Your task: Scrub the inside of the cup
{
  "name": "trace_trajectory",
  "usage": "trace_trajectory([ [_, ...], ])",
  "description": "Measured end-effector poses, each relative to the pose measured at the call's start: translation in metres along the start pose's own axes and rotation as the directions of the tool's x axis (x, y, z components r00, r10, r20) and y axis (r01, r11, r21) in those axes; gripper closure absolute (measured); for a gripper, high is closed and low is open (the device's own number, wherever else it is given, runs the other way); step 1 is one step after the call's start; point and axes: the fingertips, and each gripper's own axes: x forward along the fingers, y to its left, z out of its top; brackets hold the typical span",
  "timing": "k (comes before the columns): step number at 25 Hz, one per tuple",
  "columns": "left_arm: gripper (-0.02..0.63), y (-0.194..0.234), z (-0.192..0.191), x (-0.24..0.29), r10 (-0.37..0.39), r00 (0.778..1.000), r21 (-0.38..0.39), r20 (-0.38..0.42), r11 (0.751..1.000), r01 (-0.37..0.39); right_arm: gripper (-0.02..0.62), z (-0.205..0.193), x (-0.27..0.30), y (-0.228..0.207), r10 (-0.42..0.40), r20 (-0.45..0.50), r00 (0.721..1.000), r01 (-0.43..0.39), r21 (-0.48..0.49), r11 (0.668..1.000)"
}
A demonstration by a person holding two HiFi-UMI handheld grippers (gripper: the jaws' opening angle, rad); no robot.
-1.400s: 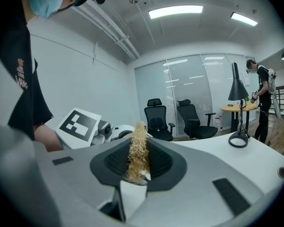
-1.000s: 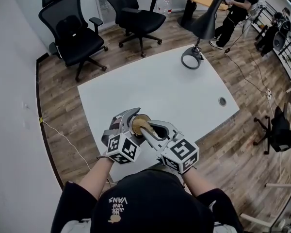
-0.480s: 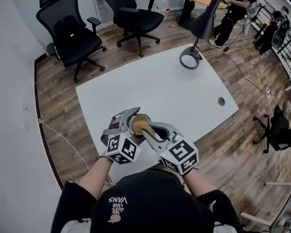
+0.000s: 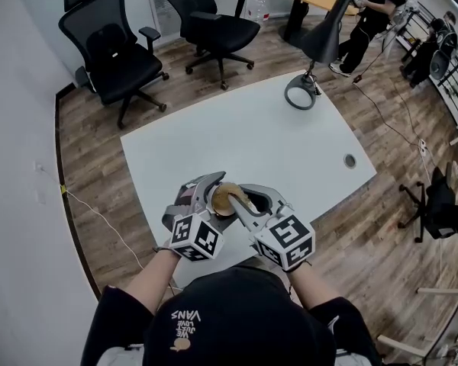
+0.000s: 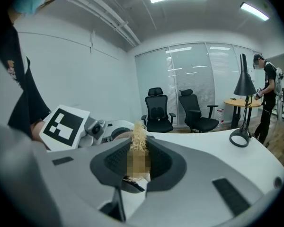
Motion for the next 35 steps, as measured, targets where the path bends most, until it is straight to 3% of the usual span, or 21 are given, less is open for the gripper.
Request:
trace_trajectory([
  [4,0.183,0.005,-0.002,0.001,0.008,1.0,0.006,-0.009,1.0,-0.008,0.515,-0.012,-0.002,0.011,0.014,-0.052,0.999,-0.016,-0.024,1.0],
  [10,0.183,0.003,-0.003,0.003,-0.001,1.0,-0.02,-0.006,1.0,0.0,0.515,-0.003,0.003,0.027,0.105,-0.003,0.994,-0.105,0.037,0.994],
  [16,0.183,-0.004,0.005,0.003,-0.01,1.0,-0.007,0.01,1.0,0.01,0.515,0.003,-0.001,-0.002,0.012,-0.002,1.0,-0.012,0.018,1.0],
  [22,0.183,-0.001,-0.001,0.008,-0.012,1.0,-0.002,-0.002,1.0,0.012,0.515,-0.016,-0.006,0.0,-0.006,-0.064,0.998,0.007,0.01,1.0],
  [29,0.183,0.001,-0.006,0.016,-0.024,1.0,-0.066,0.01,0.998,0.025,0.515,-0.012,0.002,0.014,0.099,-0.018,0.995,-0.096,0.124,0.988],
  [35,0.183,0.001,-0.01,0.026,-0.011,0.998,-0.209,0.062,0.978,0.024,0.515,-0.013,-0.006,-0.011,0.036,0.111,0.993,-0.067,0.289,0.955],
])
